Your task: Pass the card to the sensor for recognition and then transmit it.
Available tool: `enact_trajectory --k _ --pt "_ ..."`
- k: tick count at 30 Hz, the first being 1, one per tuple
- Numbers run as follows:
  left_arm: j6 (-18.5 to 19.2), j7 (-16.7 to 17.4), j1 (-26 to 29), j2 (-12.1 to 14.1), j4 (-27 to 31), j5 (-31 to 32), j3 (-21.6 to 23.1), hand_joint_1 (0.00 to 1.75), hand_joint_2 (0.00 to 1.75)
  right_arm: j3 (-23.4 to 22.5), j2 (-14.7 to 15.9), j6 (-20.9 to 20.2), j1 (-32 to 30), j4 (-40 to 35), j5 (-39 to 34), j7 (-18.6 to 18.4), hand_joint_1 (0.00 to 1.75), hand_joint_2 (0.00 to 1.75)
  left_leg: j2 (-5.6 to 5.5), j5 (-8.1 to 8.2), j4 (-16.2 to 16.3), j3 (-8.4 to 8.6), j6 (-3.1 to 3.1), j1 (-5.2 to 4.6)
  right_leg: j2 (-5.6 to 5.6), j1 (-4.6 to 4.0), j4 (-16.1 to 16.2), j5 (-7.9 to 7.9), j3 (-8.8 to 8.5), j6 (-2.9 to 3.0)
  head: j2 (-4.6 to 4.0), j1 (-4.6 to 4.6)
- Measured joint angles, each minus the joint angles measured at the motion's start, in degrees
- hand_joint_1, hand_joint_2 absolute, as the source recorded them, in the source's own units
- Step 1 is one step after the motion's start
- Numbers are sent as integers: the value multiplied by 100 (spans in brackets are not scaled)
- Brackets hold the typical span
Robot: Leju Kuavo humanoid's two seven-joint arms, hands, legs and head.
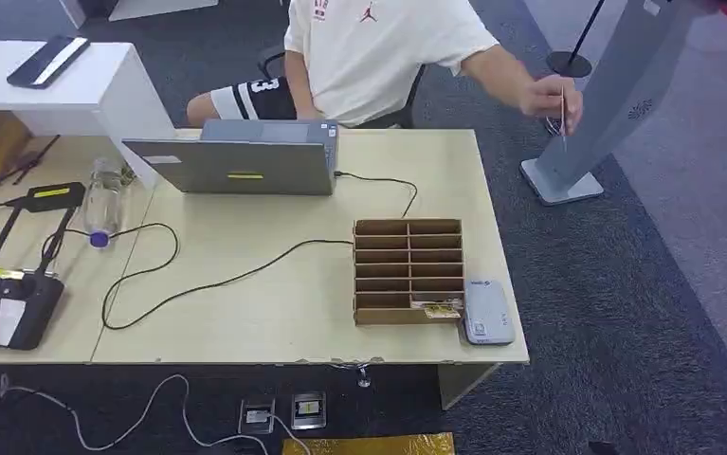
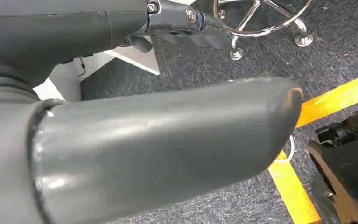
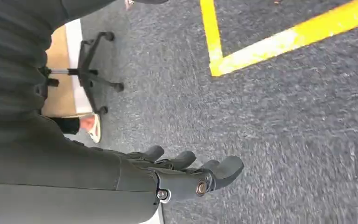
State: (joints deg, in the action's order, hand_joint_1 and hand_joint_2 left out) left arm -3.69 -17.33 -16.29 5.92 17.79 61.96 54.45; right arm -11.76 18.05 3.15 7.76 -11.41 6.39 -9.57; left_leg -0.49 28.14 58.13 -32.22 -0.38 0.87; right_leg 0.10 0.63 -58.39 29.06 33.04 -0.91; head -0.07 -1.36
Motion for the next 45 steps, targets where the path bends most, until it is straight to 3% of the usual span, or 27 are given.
enact_trajectory --k 5,9,13,15,23,30,33,39,45 --pt "-39 0 30 0 0 -26 0 0 0 -363 4 484 34 0 -718 215 0 175 0 0 0 -1 0 0 0 0 0 0 -1 0 0 0" --pt "-48 2 43 0 0 -63 0 0 0 -819 15 1250 145 -15 -1340 982 0 175 0 0 0 -1 0 0 0 1 0 0 -2 0 0 0" --pt "-100 2 68 11 2 -146 0 0 0 -1346 133 1818 447 -177 -1860 2016 0 175 3 -1 0 2 0 -5 2 6 -3 -3 -2 -3 0 2" --pt "-160 2 88 26 7 -195 0 0 0 -1602 255 1987 703 -304 -2072 2321 0 175 5 -1 0 3 1 -7 2 8 -4 -4 -4 -5 0 0" --pt "-267 0 178 90 46 -354 0 0 0 -2252 560 2227 1388 -863 -2618 2524 0 175 -15 -5 2 -8 5 -9 -11 10 -10 -5 -6 -6 0 2" --pt "-437 18 284 120 46 -625 4 0 0 -2262 730 2809 2089 -1679 -3225 2704 0 175 -16 -7 2 -9 5 -13 -13 16 -14 -5 -11 -7 0 2" --pt "-555 116 344 129 46 -785 18 0 0 -2038 774 3062 2489 -2190 -3344 2923 0 175 -23 -16 2 -12 13 -20 -19 22 -16 -6 -4 -7 0 4" --pt "-632 192 401 125 46 -922 57 0 0 -1359 728 2983 2967 -3262 -3231 2944 0 175 -44 -20 2 -10 12 -17 -41 19 -16 -6 -5 -7 0 0" --pt "-662 192 432 116 48 -922 151 0 0 -617 667 2536 3096 -4139 -1818 3130 0 175 -46 -20 2 -13 12 -15 -42 16 -17 -5 -2 -7 0 2"
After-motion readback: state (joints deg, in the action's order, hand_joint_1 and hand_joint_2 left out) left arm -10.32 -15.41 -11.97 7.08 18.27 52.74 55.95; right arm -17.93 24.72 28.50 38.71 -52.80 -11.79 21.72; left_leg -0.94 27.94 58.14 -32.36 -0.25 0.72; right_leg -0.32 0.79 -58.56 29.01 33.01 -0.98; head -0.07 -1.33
